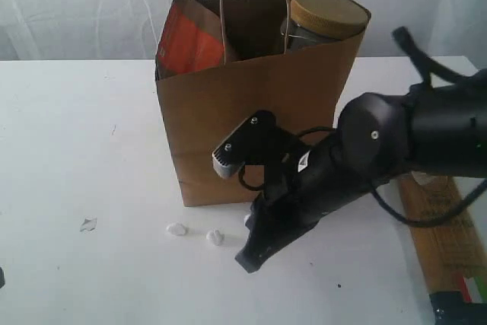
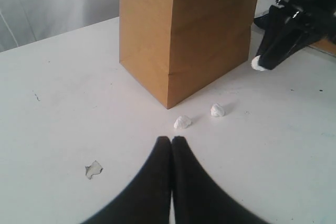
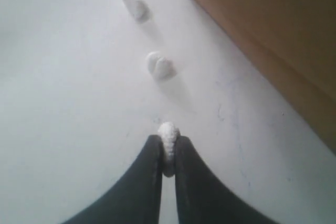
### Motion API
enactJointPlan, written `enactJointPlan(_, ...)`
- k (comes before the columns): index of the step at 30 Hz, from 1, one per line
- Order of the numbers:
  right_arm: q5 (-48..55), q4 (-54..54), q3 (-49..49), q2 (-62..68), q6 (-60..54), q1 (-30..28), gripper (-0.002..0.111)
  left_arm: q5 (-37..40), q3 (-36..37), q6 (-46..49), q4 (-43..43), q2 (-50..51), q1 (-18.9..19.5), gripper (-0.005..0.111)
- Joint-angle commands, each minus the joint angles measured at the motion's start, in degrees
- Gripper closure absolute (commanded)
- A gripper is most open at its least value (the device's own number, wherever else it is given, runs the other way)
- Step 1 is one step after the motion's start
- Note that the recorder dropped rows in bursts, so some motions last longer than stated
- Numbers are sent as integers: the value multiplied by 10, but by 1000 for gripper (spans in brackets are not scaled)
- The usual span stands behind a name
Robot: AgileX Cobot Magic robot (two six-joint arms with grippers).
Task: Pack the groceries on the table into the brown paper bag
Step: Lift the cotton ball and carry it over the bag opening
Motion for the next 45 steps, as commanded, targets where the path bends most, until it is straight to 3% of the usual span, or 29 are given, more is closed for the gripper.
enactJointPlan(1, 140, -16, 1, -55, -74, 0, 103, -1, 1, 0, -6, -3, -1, 107)
enactJointPlan(6, 319, -59, 1, -77, -45, 0, 103, -1, 1, 0, -6, -3, -1, 107)
enactJointPlan(9, 340, -159, 1, -85, 58, 0, 103, -1, 1, 0, -6, -3, -1, 107)
enactJointPlan(12, 324, -327, 1, -92, 184, -1, 103, -1, 1, 0, -6, -3, -1, 107)
enactJointPlan(19, 294, -845, 1, -102, 601, -1, 103, -1, 1, 0, -6, -3, -1, 107)
enactJointPlan(22, 264, -976, -5, -122, 762, -1, 103, -1, 1, 0, -6, -3, -1, 107)
enactJointPlan(28, -9, -993, -34, -197, 914, -1, 103, -1, 1, 0, -6, -3, -1, 107)
enactJointPlan(33, -232, -951, -26, -268, 927, 0, 103, -1, 1, 0, -6, -3, -1, 107)
enactJointPlan(42, -314, -915, 49, -366, 982, 0, 103, -1, 1, 0, -6, -3, -1, 107)
enactJointPlan(45, -395, -917, 65, -375, 982, 0, 103, -1, 1, 0, -6, -3, -1, 107)
